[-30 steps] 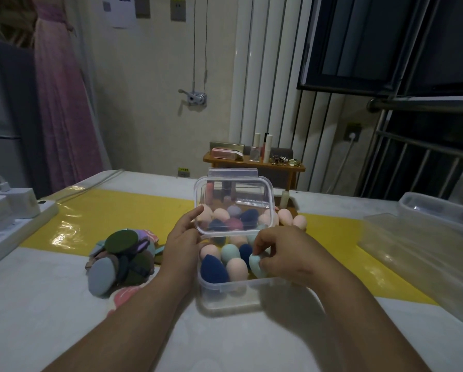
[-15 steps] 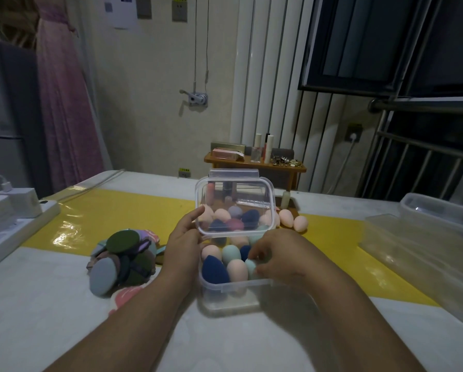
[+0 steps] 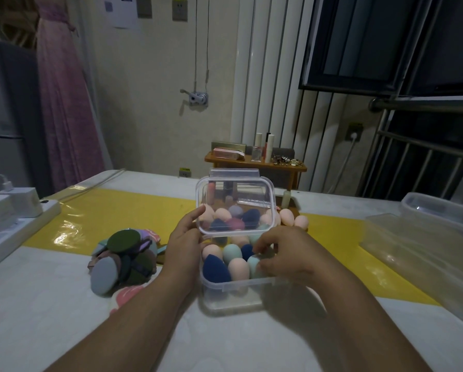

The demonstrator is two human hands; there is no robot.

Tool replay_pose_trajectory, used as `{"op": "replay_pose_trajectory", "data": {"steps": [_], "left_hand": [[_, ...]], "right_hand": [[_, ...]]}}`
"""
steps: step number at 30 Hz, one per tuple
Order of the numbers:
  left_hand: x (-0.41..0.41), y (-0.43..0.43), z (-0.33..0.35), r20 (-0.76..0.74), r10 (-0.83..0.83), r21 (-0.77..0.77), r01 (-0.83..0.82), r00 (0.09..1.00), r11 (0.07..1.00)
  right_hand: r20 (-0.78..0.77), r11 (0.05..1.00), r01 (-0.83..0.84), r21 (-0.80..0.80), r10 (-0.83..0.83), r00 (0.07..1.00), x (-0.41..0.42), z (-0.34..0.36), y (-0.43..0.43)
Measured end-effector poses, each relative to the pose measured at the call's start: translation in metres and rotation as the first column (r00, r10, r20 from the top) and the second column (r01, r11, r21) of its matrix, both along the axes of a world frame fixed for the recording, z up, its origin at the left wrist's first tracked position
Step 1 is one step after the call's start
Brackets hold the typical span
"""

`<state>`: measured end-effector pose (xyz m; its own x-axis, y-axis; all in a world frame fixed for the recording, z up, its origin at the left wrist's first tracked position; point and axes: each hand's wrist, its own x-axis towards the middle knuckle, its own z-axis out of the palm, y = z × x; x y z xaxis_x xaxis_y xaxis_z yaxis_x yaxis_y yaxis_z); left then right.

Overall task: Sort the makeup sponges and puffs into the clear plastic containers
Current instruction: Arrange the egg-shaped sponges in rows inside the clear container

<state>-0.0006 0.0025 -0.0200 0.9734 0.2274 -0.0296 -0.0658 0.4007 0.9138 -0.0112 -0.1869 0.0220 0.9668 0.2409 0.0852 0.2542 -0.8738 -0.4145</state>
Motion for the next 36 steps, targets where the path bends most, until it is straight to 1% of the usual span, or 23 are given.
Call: {"op": "replay_pose_trajectory", "data": {"steps": [2, 5, 8, 11, 14, 16, 18, 21, 24, 29, 32, 36], "left_hand": [[0.0, 0.0, 0.0, 0.0, -0.002, 0.003, 0.002, 1.0, 1.0], [-0.001, 0.0, 0.001, -0.008, -0.004, -0.004, 0.004, 1.0, 1.0], [-0.003, 0.0, 0.004, -0.013, -0.002, 0.005, 0.002, 1.0, 1.0], [-0.005, -0.001, 0.006, -0.016, 0.0, 0.02, 0.0, 1.0, 1.0], [-0.006, -0.001, 0.007, -0.009, -0.007, 0.002, 0.007, 1.0, 1.0], [-0.006, -0.001, 0.007, -0.011, -0.006, 0.007, 0.006, 1.0, 1.0], [-0.006, -0.001, 0.008, -0.01, 0.0, 0.023, 0.0, 1.0, 1.0], [-0.006, 0.0, 0.007, -0.009, 0.003, 0.032, -0.003, 1.0, 0.999], [-0.006, 0.0, 0.008, -0.012, 0.002, 0.051, -0.002, 1.0, 0.999], [-0.009, -0.002, 0.013, 0.009, -0.001, 0.053, 0.001, 1.0, 0.999], [-0.009, -0.002, 0.014, 0.015, -0.009, 0.05, 0.008, 1.0, 0.999], [-0.008, -0.002, 0.013, 0.008, 0.0, 0.061, 0.0, 1.0, 0.998]], "right_hand": [[0.02, 0.996, 0.017, 0.083, -0.019, 1.0, 0.002, -0.002, -0.001], [0.122, 0.97, 0.043, 0.24, -0.074, 0.99, 0.008, -0.006, -0.007], [0.214, 0.943, 0.111, 0.314, -0.184, 0.959, 0.017, -0.011, -0.015], [0.23, 0.901, 0.18, 0.396, -0.287, 0.93, 0.023, -0.016, -0.025], [0.213, 0.879, 0.247, 0.407, -0.355, 0.91, 0.028, -0.023, -0.033], [0.202, 0.869, 0.297, 0.395, -0.398, 0.895, 0.034, -0.029, -0.037], [0.206, 0.875, 0.343, 0.341, -0.426, 0.881, 0.04, -0.036, -0.04], [0.23, 0.904, 0.363, 0.225, -0.412, 0.882, 0.048, -0.048, -0.044], [0.231, 0.909, 0.379, 0.176, -0.412, 0.881, 0.057, -0.053, -0.048], [0.114, 0.895, 0.446, 0.013, -0.444, 0.889, 0.072, -0.058, -0.051], [0.02, 0.905, 0.425, -0.023, -0.424, 0.905, 0.077, -0.062, -0.053], [-0.048, 0.909, 0.414, -0.051, -0.416, 0.908, 0.087, -0.061, -0.053]]}}
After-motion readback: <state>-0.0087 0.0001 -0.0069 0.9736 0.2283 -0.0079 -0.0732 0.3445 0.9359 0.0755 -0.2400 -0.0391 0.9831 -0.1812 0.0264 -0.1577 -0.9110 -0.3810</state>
